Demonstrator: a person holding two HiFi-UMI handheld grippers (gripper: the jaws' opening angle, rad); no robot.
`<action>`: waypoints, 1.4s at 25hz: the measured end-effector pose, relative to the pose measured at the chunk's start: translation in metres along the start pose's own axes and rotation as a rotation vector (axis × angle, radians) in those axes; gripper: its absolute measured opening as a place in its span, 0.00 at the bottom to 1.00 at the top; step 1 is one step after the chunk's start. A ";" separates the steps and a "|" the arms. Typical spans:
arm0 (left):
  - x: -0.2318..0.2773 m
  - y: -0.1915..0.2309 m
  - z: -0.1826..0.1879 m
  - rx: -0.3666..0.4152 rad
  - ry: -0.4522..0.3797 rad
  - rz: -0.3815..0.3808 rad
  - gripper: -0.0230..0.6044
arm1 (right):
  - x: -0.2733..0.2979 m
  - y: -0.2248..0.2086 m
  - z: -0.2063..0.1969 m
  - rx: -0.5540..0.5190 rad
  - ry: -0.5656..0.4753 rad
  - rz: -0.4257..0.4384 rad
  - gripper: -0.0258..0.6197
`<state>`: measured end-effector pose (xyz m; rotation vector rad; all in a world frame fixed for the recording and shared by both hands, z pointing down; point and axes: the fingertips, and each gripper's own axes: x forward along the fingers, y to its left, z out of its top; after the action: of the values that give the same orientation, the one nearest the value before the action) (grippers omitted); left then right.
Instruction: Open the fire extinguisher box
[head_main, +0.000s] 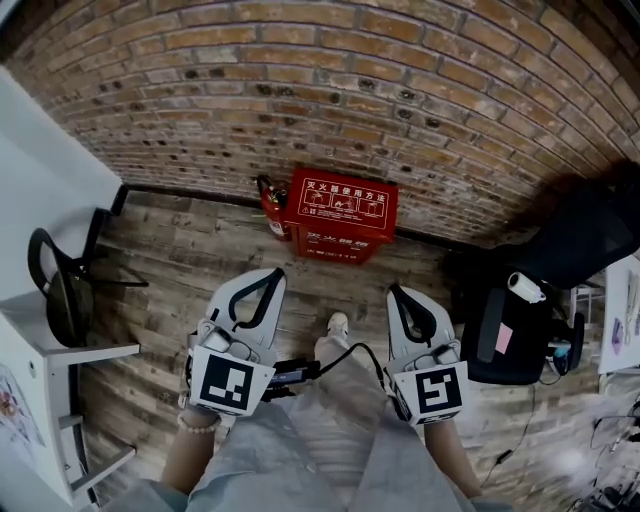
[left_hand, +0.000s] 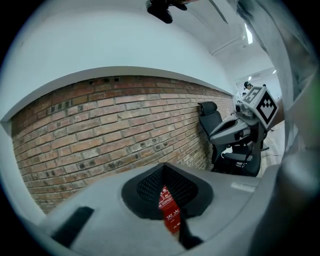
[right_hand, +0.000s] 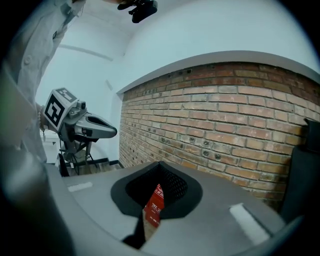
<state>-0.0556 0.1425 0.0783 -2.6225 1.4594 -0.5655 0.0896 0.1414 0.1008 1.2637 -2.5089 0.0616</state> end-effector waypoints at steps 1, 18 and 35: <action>0.008 0.001 0.001 -0.005 0.006 0.007 0.03 | 0.005 -0.008 -0.003 -0.002 0.008 0.009 0.05; 0.098 0.019 0.013 -0.055 0.069 0.121 0.03 | 0.068 -0.093 -0.002 -0.018 0.004 0.134 0.05; 0.119 0.035 0.009 -0.041 0.099 0.081 0.03 | 0.091 -0.094 -0.006 0.013 0.041 0.142 0.05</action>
<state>-0.0239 0.0234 0.0934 -2.5858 1.6134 -0.6728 0.1150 0.0156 0.1243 1.0763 -2.5631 0.1358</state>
